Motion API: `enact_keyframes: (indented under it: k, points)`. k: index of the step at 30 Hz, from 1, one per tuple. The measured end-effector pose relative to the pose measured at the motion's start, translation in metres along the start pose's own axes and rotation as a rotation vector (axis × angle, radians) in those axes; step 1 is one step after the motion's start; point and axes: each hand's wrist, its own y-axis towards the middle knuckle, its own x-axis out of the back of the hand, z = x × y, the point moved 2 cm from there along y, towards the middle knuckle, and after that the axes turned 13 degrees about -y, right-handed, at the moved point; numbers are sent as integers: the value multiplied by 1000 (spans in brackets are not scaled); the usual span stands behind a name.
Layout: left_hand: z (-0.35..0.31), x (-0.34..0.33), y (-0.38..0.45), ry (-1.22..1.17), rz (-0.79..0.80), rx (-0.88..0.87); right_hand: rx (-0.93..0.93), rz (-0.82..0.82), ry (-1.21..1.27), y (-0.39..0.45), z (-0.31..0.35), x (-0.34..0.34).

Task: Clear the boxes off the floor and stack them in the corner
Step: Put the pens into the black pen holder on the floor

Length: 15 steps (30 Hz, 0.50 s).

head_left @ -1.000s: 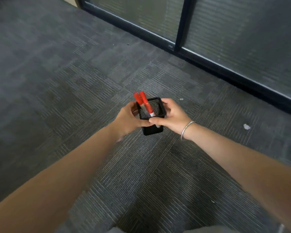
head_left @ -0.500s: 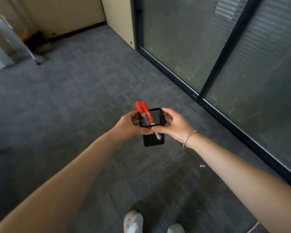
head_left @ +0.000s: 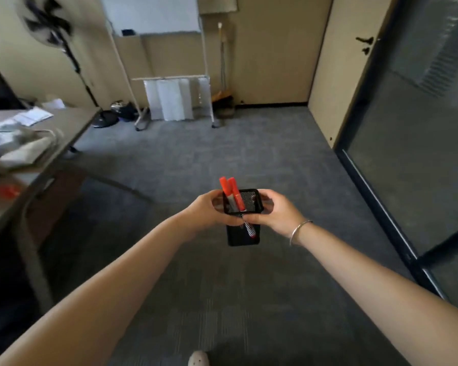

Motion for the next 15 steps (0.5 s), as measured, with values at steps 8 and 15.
enact_keyframes:
  k: [8, 15]
  points:
    - [9, 138, -116, -125, -377, -19, 233, 348, -89, 43, 110, -136]
    - [27, 249, -215, -159, -636, 2, 396, 574, -188, 57, 198, -275]
